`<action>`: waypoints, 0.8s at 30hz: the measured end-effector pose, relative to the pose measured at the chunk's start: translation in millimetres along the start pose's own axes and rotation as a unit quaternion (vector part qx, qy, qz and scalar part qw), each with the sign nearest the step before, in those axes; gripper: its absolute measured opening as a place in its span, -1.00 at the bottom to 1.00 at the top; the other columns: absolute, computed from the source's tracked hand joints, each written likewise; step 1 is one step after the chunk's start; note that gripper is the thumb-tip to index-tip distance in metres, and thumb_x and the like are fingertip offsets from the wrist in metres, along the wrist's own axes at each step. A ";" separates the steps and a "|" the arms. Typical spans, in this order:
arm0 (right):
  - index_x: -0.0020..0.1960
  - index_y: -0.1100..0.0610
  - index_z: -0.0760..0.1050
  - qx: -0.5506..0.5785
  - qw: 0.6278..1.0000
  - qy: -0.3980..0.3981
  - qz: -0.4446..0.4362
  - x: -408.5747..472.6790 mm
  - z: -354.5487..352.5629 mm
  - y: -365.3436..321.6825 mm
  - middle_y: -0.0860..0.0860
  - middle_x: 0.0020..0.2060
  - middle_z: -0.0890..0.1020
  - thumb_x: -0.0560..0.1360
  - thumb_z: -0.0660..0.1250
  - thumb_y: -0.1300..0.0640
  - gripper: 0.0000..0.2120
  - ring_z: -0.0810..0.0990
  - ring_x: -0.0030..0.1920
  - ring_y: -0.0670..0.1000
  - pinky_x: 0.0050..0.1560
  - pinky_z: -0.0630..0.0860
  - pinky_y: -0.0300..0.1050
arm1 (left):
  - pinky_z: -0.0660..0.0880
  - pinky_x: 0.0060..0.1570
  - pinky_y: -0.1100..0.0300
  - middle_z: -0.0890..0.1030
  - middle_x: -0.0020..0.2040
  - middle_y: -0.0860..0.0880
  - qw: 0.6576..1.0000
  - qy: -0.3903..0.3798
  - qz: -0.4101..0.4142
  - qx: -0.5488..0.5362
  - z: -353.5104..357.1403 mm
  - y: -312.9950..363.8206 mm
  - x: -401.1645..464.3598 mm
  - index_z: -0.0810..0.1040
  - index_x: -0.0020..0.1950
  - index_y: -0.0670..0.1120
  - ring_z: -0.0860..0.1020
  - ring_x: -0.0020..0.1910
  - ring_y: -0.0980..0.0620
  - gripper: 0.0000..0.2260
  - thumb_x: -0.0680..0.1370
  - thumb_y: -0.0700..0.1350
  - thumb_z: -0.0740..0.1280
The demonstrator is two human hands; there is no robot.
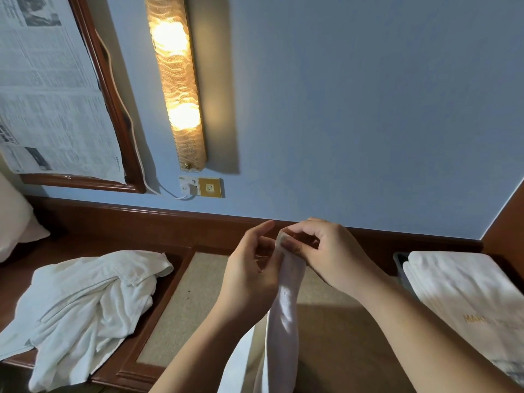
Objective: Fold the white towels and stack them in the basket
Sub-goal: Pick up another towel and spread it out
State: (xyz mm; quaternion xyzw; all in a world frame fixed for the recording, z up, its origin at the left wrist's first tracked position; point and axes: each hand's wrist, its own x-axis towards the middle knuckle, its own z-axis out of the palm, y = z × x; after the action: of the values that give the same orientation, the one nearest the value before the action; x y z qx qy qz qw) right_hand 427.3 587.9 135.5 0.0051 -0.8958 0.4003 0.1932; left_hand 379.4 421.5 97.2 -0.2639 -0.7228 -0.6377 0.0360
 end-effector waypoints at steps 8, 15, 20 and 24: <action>0.02 -0.04 0.58 -0.041 0.998 0.013 -0.036 28.2 -6.8 -37.3 -0.17 -0.17 0.66 0.65 0.35 -0.06 -0.88 0.60 -0.14 -0.21 -0.16 0.44 -0.37 | 0.67 -0.12 0.15 0.68 -0.11 0.12 0.990 0.115 0.068 0.037 -12.3 14.7 17.4 0.64 -0.01 0.00 0.68 -0.06 0.12 -0.90 0.59 -0.20 0.47; 0.02 -0.10 0.52 -0.033 0.994 0.064 -0.077 52.8 -5.2 -73.8 -0.27 -0.16 0.62 0.67 0.32 -0.02 -0.95 0.61 -0.12 -0.10 -0.13 0.49 -0.34 | 0.65 -0.10 0.14 0.66 -0.06 0.25 0.982 0.179 0.062 0.013 -25.2 27.7 24.1 0.57 0.02 0.10 0.67 -0.09 0.20 -0.88 0.58 0.08 0.46; 0.06 -0.05 0.54 -0.034 0.994 0.079 -0.073 64.1 1.3 -92.4 -0.16 -0.15 0.65 0.67 0.32 -0.02 -0.93 0.62 -0.09 -0.10 -0.11 0.53 -0.25 | 0.65 -0.12 0.19 0.64 -0.05 0.28 0.981 0.189 0.046 0.011 -39.5 24.4 26.4 0.51 -0.04 0.15 0.67 -0.11 0.22 -0.85 0.56 0.09 0.46; 0.10 -0.01 0.56 -0.034 0.992 0.097 -0.069 72.1 5.2 -107.6 -0.14 -0.11 0.66 0.66 0.32 -0.01 -0.90 0.62 -0.05 -0.15 -0.09 0.50 -0.37 | 0.62 -0.15 0.23 0.65 -0.14 0.21 0.979 0.198 0.040 0.023 -45.4 16.5 24.7 0.44 0.02 0.20 0.66 -0.07 0.23 -0.81 0.56 0.18 0.43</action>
State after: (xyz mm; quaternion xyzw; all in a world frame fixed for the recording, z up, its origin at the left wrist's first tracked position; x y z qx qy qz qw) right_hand 376.5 521.5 234.6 0.0218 -0.8833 0.3539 0.3066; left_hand 352.4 387.9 130.1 -0.1602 -0.7044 -0.6587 0.2104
